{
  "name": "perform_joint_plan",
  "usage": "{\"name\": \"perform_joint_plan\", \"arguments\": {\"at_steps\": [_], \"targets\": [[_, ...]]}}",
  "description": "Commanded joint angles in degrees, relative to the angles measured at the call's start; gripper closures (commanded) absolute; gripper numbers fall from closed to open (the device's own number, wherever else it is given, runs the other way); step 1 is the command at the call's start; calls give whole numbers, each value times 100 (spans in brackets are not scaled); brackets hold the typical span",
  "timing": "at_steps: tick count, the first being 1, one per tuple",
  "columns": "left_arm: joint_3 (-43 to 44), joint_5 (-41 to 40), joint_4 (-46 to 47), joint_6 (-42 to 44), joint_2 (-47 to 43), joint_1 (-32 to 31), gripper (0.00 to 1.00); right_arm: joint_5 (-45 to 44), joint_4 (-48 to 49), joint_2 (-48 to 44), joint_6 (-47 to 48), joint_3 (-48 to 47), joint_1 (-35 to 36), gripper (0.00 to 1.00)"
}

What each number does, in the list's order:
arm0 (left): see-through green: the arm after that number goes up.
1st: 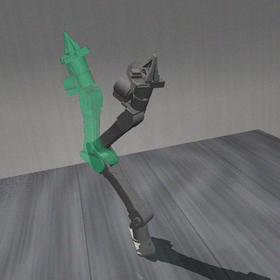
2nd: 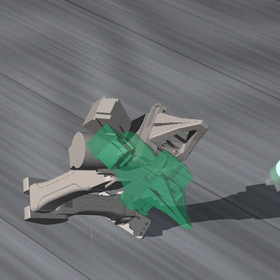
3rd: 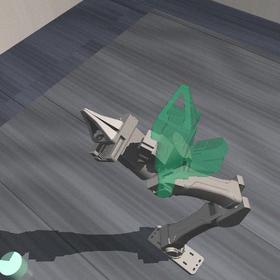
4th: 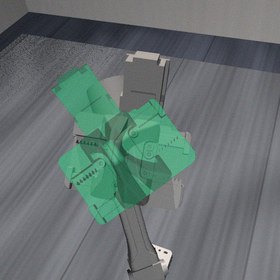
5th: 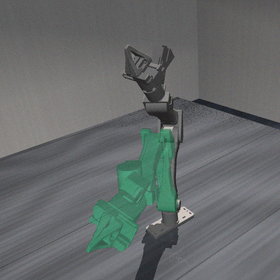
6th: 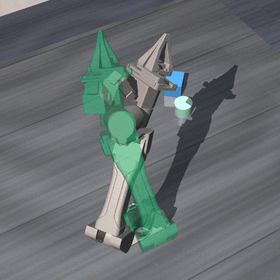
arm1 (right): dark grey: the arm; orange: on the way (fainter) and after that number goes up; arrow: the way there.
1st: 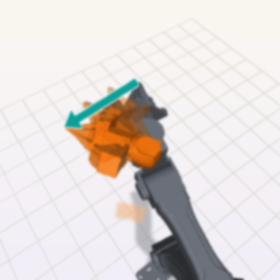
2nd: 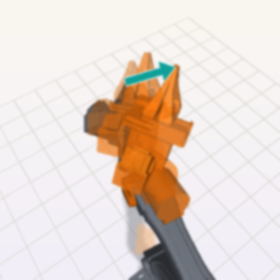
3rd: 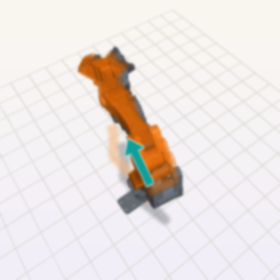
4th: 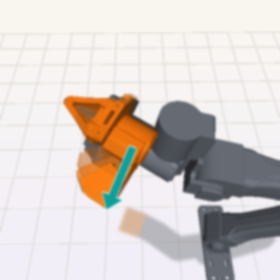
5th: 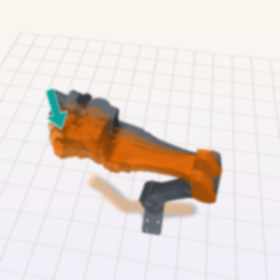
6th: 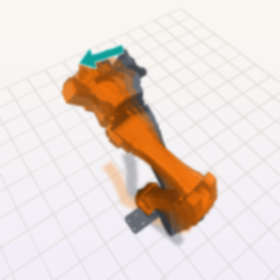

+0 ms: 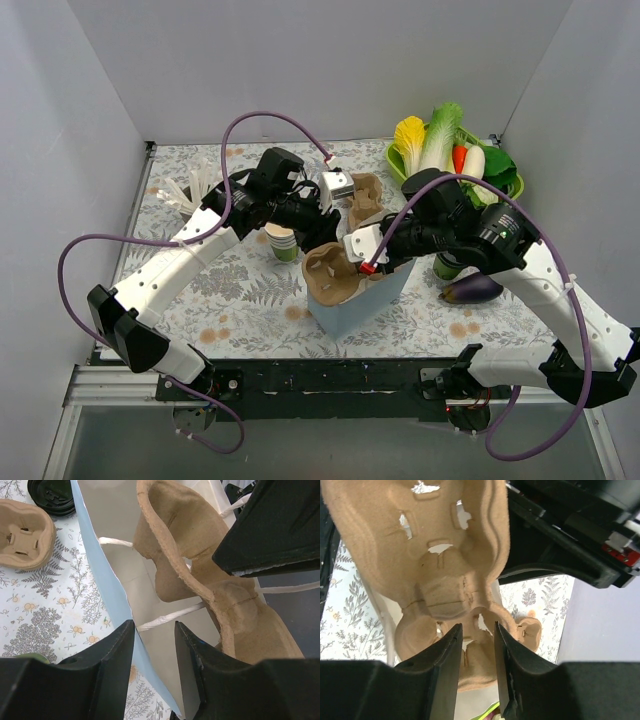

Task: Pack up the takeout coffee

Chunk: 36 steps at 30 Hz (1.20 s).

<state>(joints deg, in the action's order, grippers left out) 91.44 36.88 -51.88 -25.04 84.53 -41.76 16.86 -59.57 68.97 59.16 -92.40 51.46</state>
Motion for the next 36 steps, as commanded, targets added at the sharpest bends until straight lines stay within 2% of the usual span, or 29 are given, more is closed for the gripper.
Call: {"name": "perform_joint_plan", "arguments": {"at_steps": [1, 10, 21, 30, 36], "targets": [[-38, 135, 29, 69, -253, -8, 62, 256, -414, -85, 193, -208, -5, 57], [-21, 153, -7, 60, -244, -8, 62, 519, -398, -129, 237, 20, 4, 42], [58, 196, -33, -19, -174, -8, 62, 704, 59, -191, 149, 442, 30, 39], [102, 249, -42, -36, -95, -8, 62, 739, 499, -261, 43, 688, 66, 42], [93, 240, -51, -36, -95, 10, 62, 696, 525, -270, 122, 741, 83, 55]]}}
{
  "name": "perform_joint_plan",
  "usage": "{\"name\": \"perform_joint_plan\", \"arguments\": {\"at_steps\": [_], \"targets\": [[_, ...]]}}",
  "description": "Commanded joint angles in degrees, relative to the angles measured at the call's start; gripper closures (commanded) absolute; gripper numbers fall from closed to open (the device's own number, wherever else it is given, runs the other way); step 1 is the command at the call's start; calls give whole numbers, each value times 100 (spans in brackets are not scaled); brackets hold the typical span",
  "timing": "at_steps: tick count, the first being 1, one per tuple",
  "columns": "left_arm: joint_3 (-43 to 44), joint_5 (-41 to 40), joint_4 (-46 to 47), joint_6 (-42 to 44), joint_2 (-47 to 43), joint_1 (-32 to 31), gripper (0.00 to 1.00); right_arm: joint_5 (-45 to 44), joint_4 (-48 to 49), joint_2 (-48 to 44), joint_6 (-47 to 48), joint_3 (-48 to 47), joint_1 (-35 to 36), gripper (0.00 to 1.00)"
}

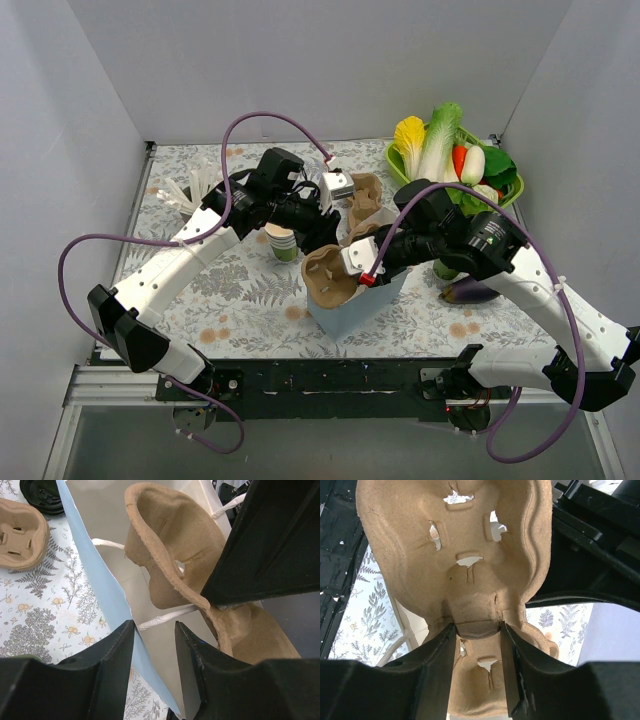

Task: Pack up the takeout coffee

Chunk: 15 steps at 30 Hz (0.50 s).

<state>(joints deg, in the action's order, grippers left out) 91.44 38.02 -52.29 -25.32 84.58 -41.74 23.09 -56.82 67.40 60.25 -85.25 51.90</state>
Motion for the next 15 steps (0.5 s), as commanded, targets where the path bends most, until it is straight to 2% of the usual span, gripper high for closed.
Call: {"name": "perform_joint_plan", "arguments": {"at_steps": [1, 5, 10, 15], "targets": [[85, 135, -18, -8, -99, 16, 62, 55, 259, -121, 57, 26, 40, 57], [85, 144, -27, 10, -99, 43, 61, -138, 242, -156, 171, -78, 40, 66], [163, -75, -27, -130, -91, 69, 49, -428, -433, -121, 478, -562, 40, 75], [374, -84, 114, -333, -108, 131, 40, -726, -787, -165, 550, -852, 40, 79]]}}
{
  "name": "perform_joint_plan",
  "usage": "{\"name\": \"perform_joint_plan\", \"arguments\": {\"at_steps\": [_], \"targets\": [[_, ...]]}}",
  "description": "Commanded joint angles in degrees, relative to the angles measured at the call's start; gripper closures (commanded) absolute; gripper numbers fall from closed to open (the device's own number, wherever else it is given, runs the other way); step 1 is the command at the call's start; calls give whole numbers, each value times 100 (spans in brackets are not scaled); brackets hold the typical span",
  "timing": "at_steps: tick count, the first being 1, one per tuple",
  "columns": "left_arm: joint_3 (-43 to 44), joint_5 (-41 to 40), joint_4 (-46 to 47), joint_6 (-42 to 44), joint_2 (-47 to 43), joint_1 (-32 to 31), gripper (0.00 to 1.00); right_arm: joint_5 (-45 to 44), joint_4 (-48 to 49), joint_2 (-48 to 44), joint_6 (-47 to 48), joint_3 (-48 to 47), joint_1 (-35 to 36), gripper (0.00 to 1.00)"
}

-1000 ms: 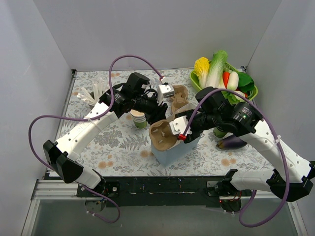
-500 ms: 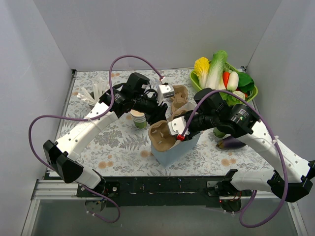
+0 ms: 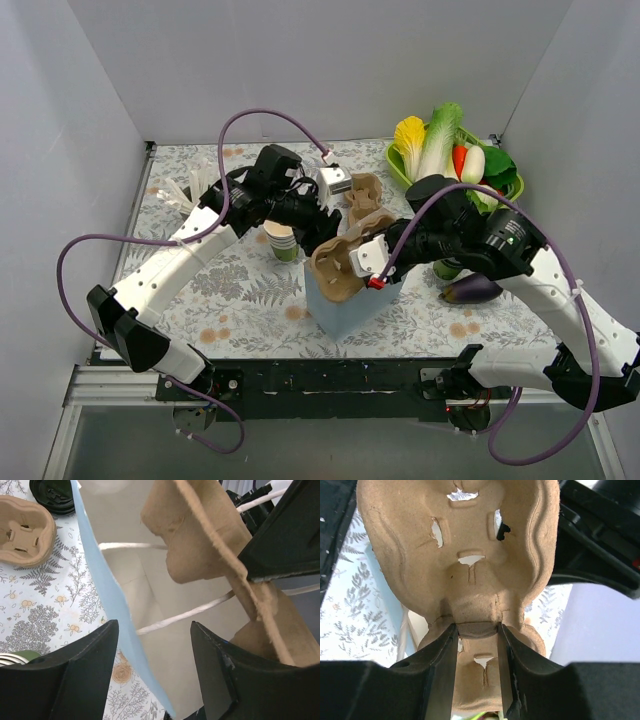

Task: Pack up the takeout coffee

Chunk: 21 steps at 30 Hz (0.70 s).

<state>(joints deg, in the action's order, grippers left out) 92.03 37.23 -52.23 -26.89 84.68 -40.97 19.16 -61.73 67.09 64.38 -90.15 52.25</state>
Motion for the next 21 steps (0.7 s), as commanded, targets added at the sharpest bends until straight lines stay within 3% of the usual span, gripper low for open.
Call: {"name": "perform_joint_plan", "arguments": {"at_steps": [1, 10, 21], "targets": [[333, 12, 142, -184, -119, 63, 37, -395, -295, -135, 136, -389, 5, 79], [527, -190, 266, -387, -136, 72, 28, -650, -945, 269, 426, -495, -4, 85], [649, -409, 283, -475, -172, 124, 27, -720, -1218, 691, 681, -504, -13, 88]]}}
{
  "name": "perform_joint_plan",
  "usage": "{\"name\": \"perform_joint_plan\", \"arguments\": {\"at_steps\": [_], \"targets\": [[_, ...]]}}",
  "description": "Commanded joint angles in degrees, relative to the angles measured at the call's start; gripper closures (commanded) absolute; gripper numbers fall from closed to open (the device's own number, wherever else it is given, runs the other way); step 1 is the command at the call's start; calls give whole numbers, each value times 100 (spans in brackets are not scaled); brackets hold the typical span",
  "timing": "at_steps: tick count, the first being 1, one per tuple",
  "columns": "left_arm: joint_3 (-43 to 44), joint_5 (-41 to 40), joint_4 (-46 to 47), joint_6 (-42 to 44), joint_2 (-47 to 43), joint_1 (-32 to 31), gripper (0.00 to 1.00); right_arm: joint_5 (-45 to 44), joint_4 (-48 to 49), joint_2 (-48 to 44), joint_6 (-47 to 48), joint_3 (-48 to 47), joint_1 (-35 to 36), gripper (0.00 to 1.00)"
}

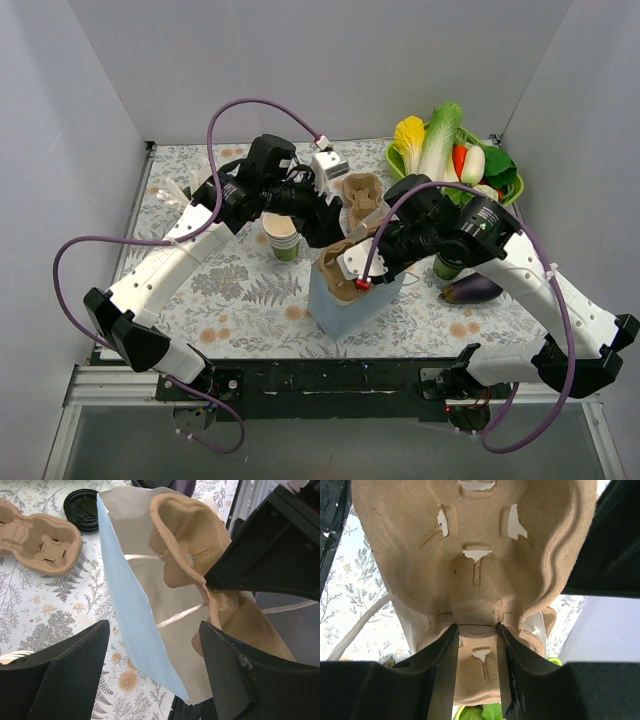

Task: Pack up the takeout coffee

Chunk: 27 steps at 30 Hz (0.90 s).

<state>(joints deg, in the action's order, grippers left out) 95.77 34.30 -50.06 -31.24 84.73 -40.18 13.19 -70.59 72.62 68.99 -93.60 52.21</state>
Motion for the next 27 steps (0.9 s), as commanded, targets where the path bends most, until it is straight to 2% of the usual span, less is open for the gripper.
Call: {"name": "perform_joint_plan", "arguments": {"at_steps": [1, 7, 12, 19, 27], "targets": [[276, -178, 58, 13, -185, 46, 27, -150, -403, 165, 237, -167, -9, 88], [214, -328, 23, 66, -316, 72, 27, -378, -438, 95, 343, -281, -61, 89], [293, -328, -3, 101, -396, 90, 27, -449, -438, 15, 519, 52, -61, 90], [425, -363, 49, 92, -404, 98, 25, 17, -456, 559, 413, 9, -61, 89], [592, -459, 32, 145, -422, 151, 25, -220, -447, 701, 606, 299, -53, 89]]}}
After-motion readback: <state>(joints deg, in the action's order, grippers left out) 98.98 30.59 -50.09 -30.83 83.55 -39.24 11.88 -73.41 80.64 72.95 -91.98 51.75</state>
